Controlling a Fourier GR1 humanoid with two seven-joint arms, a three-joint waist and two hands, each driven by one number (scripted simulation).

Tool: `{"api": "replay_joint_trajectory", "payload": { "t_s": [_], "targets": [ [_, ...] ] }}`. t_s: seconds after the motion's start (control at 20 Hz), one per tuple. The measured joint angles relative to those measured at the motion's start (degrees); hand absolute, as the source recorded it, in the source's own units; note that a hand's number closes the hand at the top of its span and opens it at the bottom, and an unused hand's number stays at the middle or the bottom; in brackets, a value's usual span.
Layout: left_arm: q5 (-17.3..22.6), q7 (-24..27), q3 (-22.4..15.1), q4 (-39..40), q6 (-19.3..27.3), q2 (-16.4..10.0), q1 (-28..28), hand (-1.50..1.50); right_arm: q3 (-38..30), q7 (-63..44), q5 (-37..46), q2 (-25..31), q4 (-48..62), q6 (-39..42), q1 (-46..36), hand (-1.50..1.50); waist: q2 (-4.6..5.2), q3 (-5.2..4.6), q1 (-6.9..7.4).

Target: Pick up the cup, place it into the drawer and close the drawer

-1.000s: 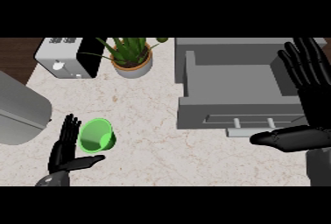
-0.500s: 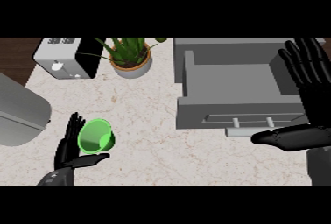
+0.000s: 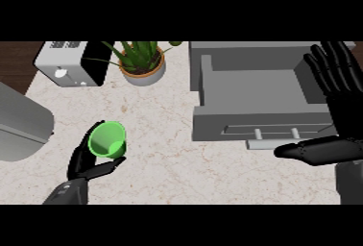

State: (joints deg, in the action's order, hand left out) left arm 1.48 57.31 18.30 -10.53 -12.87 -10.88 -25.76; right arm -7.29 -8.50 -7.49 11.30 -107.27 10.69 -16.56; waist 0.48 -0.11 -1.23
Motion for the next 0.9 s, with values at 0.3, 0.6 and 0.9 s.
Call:
{"api": "replay_joint_trajectory", "payload": {
  "t_s": [0.3, 0.6, 0.9],
  "targets": [
    [-0.61, 3.69, 0.08, -3.30, 4.76, 1.23, -0.44, 1.50, -0.66, 0.09, -0.08, 0.79, 0.33, 0.37, -0.48, -1.50, 0.07, -0.08, -0.07],
    [0.17, 6.56, 1.47, -6.28, 8.11, 2.13, -1.08, 1.50, -0.74, 0.37, -0.06, 0.74, 0.45, 0.48, -0.03, -1.50, 0.02, -0.09, -0.01],
    [2.05, 6.71, 2.59, -8.52, 6.50, 2.84, -3.08, 1.50, -1.22, 0.14, -0.62, 0.87, 0.39, 0.62, 0.17, -1.50, -0.08, -0.04, 0.16]
  ]
}}
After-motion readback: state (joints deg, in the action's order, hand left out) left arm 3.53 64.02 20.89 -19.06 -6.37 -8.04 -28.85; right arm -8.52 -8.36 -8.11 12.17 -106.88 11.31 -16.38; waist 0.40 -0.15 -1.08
